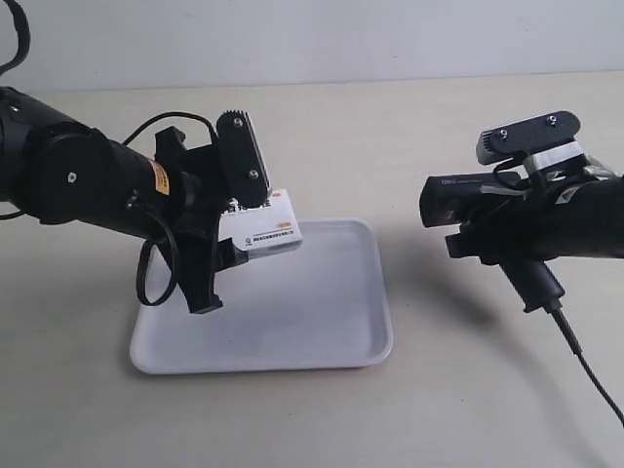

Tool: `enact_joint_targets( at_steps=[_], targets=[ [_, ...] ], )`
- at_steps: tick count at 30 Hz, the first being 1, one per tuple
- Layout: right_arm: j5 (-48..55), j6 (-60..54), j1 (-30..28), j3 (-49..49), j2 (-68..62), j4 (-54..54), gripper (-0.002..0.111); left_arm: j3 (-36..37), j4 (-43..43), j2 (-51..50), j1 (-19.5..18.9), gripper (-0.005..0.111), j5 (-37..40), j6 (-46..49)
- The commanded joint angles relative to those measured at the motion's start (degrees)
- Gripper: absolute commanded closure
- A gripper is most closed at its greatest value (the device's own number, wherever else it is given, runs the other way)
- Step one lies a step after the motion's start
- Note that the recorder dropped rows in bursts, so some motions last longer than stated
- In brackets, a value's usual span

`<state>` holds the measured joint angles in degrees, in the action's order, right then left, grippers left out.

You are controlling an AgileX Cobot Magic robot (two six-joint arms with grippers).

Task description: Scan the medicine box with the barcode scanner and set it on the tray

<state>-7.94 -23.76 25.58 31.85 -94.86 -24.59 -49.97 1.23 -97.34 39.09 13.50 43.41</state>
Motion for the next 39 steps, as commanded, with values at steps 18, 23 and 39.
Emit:
enact_joint_targets(
  at_steps=[18,23,39],
  targets=[
    [-0.91,-0.01,-0.23,4.6,-9.94,-2.57,0.066,-0.2,2.8,-12.59,2.9,0.053,-6.7,-0.14],
    [-0.56,1.72,-0.23,4.6,-9.34,-2.57,0.035,-0.2,2.68,-12.59,2.9,0.025,-5.21,-0.14],
    [23.59,2.81,-0.23,4.25,35.44,-0.31,0.056,0.94,2.68,16.22,1.8,0.052,6.55,-13.59]
  ],
)
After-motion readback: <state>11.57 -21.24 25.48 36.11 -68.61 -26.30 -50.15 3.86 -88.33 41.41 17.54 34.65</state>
